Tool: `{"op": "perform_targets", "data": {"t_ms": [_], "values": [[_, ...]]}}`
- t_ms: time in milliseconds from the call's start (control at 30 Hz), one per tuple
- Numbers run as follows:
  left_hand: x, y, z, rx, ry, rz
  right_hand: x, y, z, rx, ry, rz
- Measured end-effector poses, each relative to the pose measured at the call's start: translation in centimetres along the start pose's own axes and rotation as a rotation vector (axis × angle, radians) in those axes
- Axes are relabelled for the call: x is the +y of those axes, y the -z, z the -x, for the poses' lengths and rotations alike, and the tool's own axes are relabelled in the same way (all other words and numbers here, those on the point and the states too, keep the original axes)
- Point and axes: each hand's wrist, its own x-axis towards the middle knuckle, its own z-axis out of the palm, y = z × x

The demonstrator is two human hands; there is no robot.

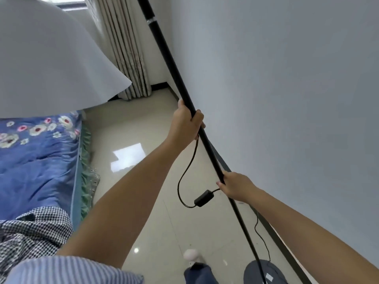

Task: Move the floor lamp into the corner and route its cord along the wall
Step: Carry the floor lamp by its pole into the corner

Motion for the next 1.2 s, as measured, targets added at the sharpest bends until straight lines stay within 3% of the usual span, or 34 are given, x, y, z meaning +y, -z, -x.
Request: {"op": "perform_targets", "data": {"t_ms": [500,833,1200], "values": [[-8.5,18.4,-31.1,0.144,-0.018,-0.066,-12.6,9.4,-35.4,-0.07,0.224,-0.009],[-18.4,28.1,-55.2,0.13,-0.022,-0.023,-18.4,14.8,-61.7,-0.065,0.175,0.018],[-23.3,34.8,-82.6,0.108,-0.034,-0.067,-20.9,24.2,-88.9,-0.002,0.18,0.014]]}}
